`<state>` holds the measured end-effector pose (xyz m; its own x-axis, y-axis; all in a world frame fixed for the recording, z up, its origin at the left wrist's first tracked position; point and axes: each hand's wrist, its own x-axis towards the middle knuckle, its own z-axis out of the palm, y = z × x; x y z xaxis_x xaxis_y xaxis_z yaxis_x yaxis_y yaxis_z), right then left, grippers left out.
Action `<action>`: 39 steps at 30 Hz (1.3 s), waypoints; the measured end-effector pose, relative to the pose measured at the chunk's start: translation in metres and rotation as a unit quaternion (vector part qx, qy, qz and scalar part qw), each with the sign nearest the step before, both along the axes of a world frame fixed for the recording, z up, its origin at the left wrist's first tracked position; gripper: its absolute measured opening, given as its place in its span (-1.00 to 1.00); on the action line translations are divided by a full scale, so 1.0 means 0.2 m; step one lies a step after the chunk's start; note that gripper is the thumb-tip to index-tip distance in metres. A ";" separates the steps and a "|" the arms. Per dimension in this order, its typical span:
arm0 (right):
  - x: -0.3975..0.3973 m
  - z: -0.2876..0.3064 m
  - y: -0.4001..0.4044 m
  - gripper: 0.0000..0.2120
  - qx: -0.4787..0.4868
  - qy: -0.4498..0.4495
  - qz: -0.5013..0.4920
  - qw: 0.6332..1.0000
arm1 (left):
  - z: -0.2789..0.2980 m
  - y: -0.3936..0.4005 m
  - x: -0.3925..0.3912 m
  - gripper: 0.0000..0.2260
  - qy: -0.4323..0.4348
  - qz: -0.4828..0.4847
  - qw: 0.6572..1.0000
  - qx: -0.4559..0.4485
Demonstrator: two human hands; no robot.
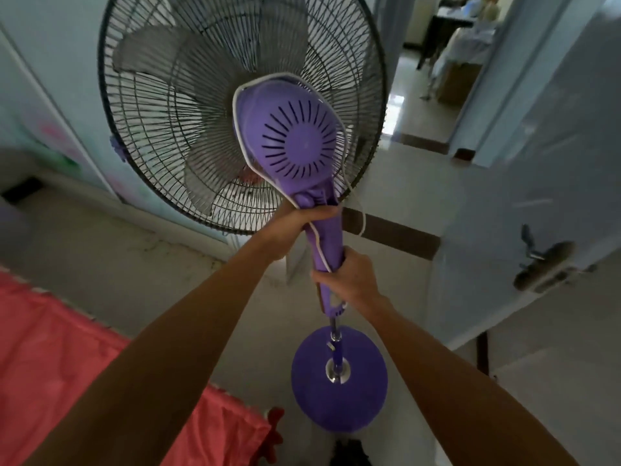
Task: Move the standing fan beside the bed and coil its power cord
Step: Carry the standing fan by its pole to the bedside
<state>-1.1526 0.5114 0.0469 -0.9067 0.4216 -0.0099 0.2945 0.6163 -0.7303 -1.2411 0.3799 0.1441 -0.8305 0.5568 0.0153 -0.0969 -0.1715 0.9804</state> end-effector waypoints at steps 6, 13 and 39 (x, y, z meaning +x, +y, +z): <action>-0.73 -0.02 -0.08 -0.51 0.003 0.011 0.117 0.993 | -0.02 -0.15 -0.59 -0.60 0.015 0.114 0.993 0.004; -1.43 -0.03 -0.39 -0.48 0.010 0.010 0.241 0.970 | -0.05 -0.49 -1.10 -0.61 0.015 0.251 0.968 -0.015; -3.55 0.02 -2.59 -0.54 -0.040 0.002 0.503 0.863 | 0.01 -2.63 -2.80 -0.69 0.026 0.520 0.853 -0.043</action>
<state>-1.8629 -0.0057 0.0518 -0.8138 -0.5811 0.0020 -0.3633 0.5062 -0.7822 -1.8003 -0.1462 0.1464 -0.8754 -0.4794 0.0627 0.1069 -0.0656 0.9921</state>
